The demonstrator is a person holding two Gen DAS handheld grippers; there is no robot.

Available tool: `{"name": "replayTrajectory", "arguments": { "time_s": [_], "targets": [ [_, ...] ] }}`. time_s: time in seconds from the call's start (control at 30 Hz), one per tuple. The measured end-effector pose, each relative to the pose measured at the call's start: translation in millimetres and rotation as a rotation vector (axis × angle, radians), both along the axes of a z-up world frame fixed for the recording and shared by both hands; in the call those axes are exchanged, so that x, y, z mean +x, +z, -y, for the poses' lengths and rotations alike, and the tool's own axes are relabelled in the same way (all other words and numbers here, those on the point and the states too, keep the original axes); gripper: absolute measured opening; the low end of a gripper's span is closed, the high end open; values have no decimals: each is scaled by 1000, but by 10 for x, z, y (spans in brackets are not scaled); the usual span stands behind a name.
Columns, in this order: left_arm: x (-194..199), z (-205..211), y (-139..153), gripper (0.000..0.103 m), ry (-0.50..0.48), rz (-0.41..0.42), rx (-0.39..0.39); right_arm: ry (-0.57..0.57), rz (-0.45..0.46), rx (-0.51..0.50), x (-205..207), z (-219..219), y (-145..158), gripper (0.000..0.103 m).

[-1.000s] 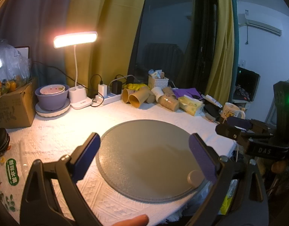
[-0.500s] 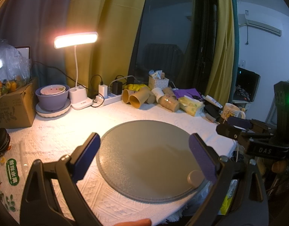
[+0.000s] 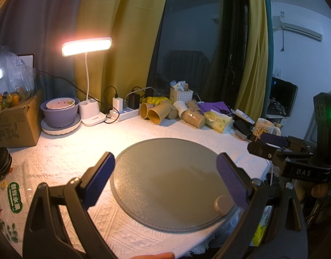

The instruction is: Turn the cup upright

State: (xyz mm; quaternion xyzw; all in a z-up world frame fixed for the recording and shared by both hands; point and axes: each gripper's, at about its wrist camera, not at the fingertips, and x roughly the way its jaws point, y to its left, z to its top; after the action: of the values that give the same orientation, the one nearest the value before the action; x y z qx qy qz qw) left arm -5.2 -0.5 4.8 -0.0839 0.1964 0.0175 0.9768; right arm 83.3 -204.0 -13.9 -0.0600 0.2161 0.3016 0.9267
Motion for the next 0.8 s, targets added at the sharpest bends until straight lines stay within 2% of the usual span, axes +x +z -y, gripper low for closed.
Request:
{"name": "replayTrajectory", "arguments": {
  "time_s": [0.5, 0.8],
  "targets": [
    [17, -59, 20, 96, -3, -1, 2, 0, 1, -1, 2, -4, -12, 76],
    [206, -91, -55, 96, -6, -37, -10, -10, -8, -19, 77, -14, 48, 76]
  ]
}}
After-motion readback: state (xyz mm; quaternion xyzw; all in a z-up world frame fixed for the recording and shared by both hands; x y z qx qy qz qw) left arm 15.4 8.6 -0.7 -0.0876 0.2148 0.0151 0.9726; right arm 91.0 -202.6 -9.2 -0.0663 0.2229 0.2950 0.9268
